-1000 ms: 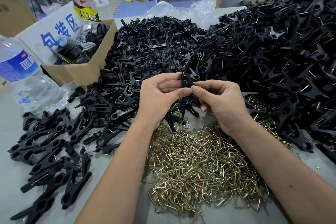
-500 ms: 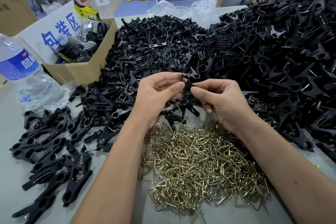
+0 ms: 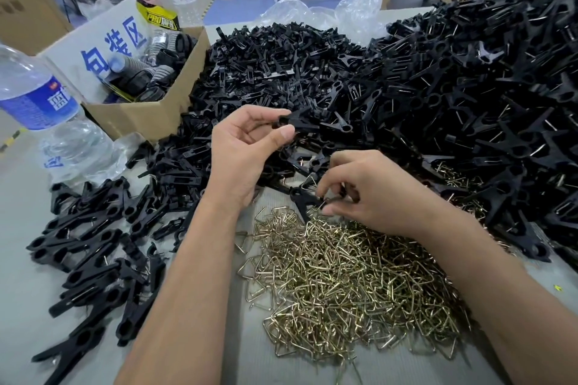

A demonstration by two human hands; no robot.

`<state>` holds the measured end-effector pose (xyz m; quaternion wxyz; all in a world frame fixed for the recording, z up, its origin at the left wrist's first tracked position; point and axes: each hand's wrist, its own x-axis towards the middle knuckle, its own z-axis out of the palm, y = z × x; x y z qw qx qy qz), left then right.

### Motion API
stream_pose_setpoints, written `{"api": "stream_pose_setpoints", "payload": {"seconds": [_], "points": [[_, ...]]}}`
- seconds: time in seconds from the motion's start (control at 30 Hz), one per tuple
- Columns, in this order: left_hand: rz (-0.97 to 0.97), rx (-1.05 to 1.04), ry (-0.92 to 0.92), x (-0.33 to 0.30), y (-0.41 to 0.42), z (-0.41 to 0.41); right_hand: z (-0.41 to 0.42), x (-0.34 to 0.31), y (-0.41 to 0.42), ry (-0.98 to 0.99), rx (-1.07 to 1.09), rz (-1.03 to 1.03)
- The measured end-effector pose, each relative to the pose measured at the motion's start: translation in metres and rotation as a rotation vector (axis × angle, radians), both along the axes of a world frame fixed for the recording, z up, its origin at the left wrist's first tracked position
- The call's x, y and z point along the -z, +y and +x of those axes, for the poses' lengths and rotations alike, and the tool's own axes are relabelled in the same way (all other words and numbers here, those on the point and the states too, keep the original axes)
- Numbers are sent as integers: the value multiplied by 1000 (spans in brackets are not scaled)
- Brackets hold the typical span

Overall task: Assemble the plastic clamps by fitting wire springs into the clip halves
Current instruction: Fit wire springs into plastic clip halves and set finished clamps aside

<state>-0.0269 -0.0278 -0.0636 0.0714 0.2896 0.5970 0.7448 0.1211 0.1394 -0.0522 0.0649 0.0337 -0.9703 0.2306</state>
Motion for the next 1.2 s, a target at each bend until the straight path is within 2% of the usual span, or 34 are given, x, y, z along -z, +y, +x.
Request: {"api": "stream_pose_setpoints", "payload": {"seconds": [0.1,0.2,0.33,0.43,0.5,0.67,0.77,0.97,1.03,1.13,1.2], "points": [[-20,-12,-8,1,0,1,-1,0,-1,76,-23,-95],[-42,-2,-17,1,0,1,1,3,3,54,17,-383],[-75,27,3,0,1,4,-2,6,3,195,203,-846],[-95,71,5,-1,1,5,-6,8,4,323,383,-1029],[-108,114,16,-2,1,6,-7,9,5,360,442,-1069],[-146,182,16,-4,8,14,-6,7,3,340,368,-1112],[-206,198,47,-5,9,16,-6,6,1,339,361,-1175],[-208,208,43,-6,9,19,-4,3,-1,369,366,-1249],[-217,215,43,-5,10,19,-4,2,-1,388,371,-1217],[-221,232,49,-5,11,18,-3,2,1,396,356,-1037],[-209,241,40,-4,11,18,-2,0,-1,381,347,-1062]]}}
